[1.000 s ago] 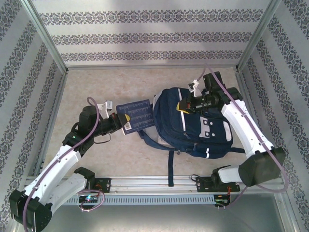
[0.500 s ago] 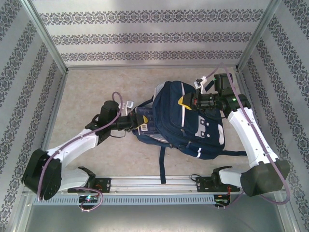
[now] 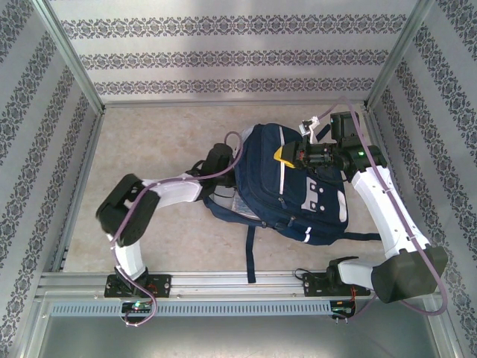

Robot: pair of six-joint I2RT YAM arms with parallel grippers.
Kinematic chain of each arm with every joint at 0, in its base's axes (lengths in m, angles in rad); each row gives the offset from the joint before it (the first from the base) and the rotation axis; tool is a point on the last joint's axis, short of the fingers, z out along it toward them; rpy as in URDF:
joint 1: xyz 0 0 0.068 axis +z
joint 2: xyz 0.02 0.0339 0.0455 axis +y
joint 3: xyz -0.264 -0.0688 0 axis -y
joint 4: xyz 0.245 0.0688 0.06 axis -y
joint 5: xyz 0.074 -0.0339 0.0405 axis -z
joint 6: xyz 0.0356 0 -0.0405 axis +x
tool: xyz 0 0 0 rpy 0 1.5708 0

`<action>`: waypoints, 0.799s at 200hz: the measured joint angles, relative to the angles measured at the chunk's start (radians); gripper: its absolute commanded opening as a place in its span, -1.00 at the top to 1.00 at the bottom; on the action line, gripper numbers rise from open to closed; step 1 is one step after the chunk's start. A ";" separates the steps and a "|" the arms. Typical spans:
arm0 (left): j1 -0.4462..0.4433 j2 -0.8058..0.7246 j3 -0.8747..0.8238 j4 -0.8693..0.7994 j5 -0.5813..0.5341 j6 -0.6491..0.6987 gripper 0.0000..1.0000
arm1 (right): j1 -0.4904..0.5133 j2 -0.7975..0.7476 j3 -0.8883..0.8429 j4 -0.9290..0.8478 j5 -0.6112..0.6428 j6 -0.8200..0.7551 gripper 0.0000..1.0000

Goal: Pack the student bag

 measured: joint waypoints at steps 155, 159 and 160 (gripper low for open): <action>0.028 -0.475 -0.231 -0.394 -0.376 0.190 -0.13 | 0.063 -0.040 -0.125 0.098 0.214 0.080 1.00; 0.029 -0.484 -0.238 -0.406 -0.383 0.193 -0.11 | 0.075 -0.032 -0.129 0.107 0.224 0.089 1.00; 0.029 -0.489 -0.243 -0.415 -0.386 0.197 -0.10 | 0.080 -0.029 -0.130 0.111 0.231 0.093 1.00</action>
